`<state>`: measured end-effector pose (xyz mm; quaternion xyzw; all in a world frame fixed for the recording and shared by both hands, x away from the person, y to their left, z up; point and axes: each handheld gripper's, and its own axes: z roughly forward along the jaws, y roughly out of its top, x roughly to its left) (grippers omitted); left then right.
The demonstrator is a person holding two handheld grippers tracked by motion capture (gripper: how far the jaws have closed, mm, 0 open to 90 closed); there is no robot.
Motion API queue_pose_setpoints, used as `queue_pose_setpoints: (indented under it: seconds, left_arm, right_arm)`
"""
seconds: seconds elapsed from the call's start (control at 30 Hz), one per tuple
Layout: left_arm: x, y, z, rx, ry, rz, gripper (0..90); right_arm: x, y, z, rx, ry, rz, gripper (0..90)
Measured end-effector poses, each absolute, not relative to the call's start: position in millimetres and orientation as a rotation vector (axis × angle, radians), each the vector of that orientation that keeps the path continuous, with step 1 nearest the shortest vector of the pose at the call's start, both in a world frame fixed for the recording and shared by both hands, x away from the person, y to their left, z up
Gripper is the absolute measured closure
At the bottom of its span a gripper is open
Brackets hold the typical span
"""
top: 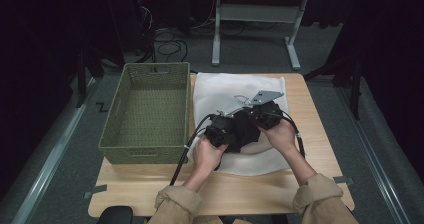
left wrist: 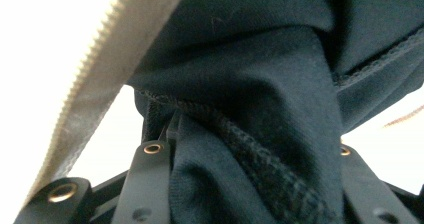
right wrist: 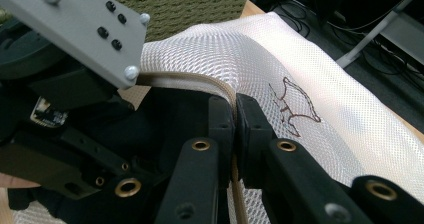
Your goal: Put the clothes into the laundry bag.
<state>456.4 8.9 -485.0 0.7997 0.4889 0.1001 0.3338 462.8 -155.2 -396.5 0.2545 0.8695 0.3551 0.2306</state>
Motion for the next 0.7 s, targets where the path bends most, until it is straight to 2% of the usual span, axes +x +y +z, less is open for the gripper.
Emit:
queue_pose_setpoints:
  seconds: [0.5, 0.7]
  left_arm:
    - [462.0, 6.5, -490.3, 2.062, 1.287, 0.282, 57.2]
    - [461.4, 2.9, -490.5, 2.054, 1.269, 0.307, 53.4]
  right_arm:
    - [461.3, -153.9, -397.6, 0.7, 2.391, 0.986, 87.2]
    - [461.4, -155.4, -398.6, 0.702, 2.398, 0.98, 87.3]
